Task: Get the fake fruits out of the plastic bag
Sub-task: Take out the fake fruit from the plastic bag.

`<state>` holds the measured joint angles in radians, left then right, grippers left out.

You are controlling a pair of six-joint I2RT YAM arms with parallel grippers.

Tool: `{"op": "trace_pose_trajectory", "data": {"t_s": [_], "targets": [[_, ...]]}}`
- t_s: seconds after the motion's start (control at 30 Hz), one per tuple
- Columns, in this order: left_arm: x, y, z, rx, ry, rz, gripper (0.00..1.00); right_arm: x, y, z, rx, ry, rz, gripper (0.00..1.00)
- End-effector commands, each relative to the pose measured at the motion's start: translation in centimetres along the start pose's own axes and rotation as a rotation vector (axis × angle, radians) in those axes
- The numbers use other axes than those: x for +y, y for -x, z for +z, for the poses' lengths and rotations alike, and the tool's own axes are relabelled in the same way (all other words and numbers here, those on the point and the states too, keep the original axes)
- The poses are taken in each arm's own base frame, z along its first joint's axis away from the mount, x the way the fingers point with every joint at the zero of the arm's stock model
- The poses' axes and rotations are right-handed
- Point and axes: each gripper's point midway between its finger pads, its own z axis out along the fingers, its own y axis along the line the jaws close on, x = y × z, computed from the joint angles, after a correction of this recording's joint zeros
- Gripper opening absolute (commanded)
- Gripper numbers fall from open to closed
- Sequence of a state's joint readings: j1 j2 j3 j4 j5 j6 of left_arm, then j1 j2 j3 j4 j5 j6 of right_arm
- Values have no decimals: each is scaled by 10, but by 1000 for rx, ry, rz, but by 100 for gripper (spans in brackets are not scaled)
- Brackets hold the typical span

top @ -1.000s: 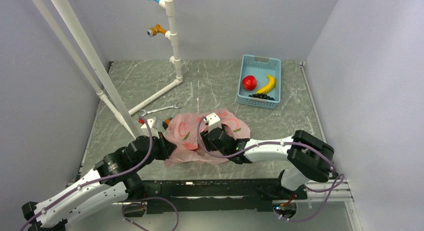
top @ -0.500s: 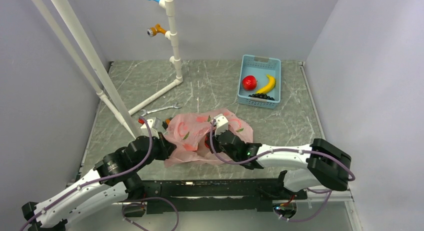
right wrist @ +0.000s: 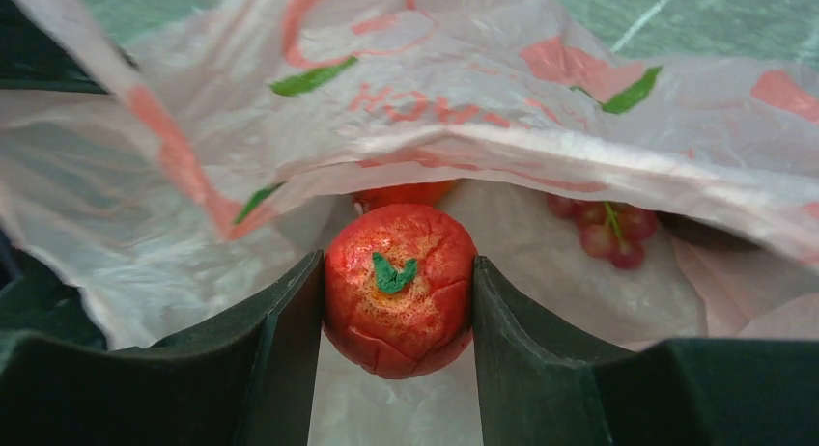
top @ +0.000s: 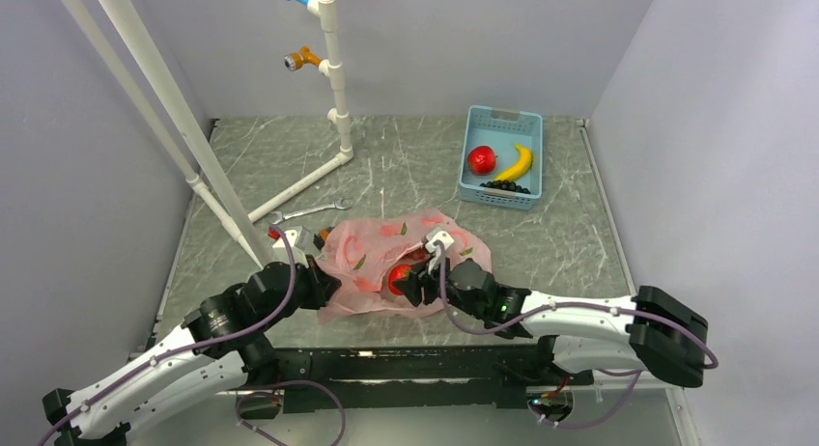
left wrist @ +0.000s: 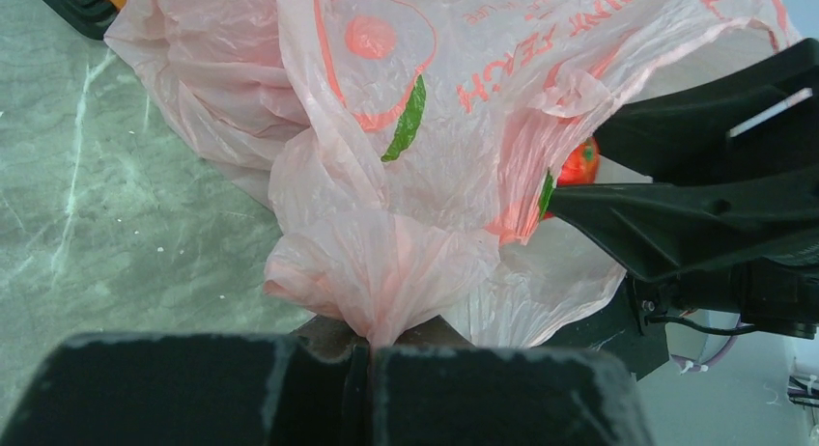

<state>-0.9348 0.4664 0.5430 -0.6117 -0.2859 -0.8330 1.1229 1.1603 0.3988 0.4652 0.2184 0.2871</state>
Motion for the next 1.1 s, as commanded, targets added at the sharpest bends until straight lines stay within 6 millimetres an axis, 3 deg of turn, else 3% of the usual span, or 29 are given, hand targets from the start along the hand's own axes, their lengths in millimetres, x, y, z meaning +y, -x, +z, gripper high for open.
{"op": "trace_pose_trajectory", "data": {"t_s": [0.0, 0.23, 0.7, 0.9, 1.07], "targets": [[-4, 6, -3, -13, -9, -1, 0, 27, 44, -18, -148, 137, 16, 0], [-2, 7, -5, -26, -15, -13, 0, 19, 73, -46, -203, 100, 28, 0], [-3, 5, -4, -18, -18, -8, 0, 32, 147, -80, -352, 137, 23, 0], [-5, 4, -5, -17, -27, -18, 0, 5, 176, -82, -433, -31, 36, 0], [0, 7, -5, -23, 0, 1, 0, -35, 202, -76, -488, -293, 116, 0]]}}
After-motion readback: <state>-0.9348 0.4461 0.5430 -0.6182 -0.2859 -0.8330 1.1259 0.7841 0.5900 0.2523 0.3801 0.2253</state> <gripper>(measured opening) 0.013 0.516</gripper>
